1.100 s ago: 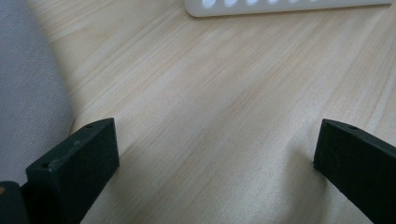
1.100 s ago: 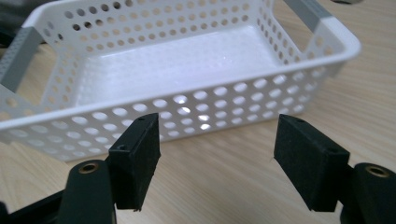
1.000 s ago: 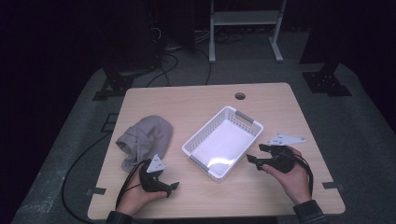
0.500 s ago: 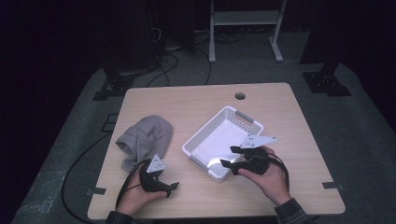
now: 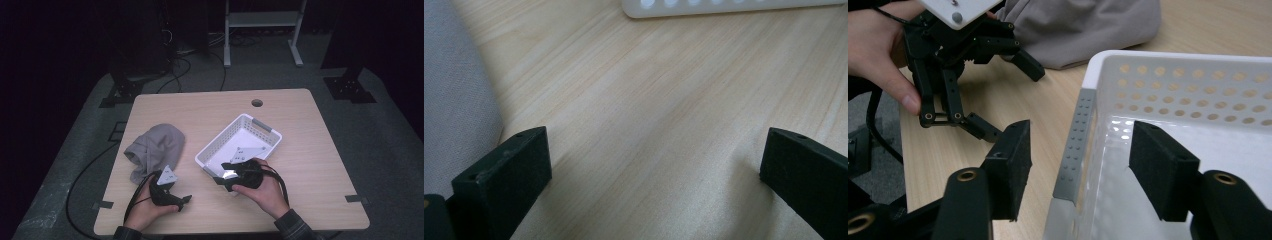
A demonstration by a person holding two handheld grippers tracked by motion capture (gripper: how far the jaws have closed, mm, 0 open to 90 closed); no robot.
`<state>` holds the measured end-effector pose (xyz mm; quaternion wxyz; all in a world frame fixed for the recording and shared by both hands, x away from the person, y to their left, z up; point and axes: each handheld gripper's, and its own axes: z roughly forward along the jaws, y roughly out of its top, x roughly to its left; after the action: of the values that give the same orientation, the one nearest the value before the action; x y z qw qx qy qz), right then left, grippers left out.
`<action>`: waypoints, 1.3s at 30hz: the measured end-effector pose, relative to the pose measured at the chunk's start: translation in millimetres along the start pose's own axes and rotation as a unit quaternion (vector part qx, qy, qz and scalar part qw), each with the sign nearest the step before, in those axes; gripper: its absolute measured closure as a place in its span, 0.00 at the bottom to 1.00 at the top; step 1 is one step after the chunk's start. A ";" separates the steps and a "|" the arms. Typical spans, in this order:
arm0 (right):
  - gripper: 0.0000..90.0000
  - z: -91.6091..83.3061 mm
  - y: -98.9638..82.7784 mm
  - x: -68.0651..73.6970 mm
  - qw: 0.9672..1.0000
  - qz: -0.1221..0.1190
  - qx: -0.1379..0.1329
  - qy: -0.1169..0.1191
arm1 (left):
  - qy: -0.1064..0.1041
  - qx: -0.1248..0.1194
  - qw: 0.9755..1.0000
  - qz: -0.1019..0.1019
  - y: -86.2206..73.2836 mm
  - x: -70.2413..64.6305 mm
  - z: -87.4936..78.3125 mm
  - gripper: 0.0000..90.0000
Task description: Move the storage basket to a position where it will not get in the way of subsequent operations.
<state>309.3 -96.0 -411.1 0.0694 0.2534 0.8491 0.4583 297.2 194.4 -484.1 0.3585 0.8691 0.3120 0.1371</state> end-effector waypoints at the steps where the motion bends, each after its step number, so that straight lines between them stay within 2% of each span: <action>1: 0.48 2.4 0.0 0.4 1.000 -0.001 0.004 0.002 | 0.000 0.000 1.000 0.000 0.1 0.0 -0.1 0.00; 9: 0.57 14.4 -4.1 1.6 1.000 -0.008 0.026 0.012 | 0.000 0.000 1.000 0.001 0.1 0.2 0.0 0.00; 15: 0.71 14.8 -5.4 2.4 0.999 -0.012 0.036 0.015 | 0.000 0.000 1.000 0.001 0.2 0.2 0.1 0.00; 17: 0.72 14.8 -5.5 2.6 0.999 -0.013 0.036 0.014 | 0.000 0.000 1.000 0.001 0.2 0.3 0.1 0.00; 19: 0.78 14.5 -6.1 2.4 0.999 -0.015 0.041 0.008 | 0.000 0.000 1.000 0.001 0.2 0.2 0.2 0.00; 29: 0.84 7.1 -8.3 -2.8 0.999 -0.017 0.049 0.001 | 0.000 0.000 1.000 0.000 0.2 0.2 0.2 0.00; 39: 0.87 -6.9 -12.9 -13.8 0.998 -0.028 0.060 -0.018 | 0.000 0.000 1.000 0.000 0.2 0.1 0.2 0.00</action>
<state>314.0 -113.8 -419.2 0.0824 0.2419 0.8802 0.3999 297.5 194.3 -484.0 0.3588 0.8691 0.3118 0.1367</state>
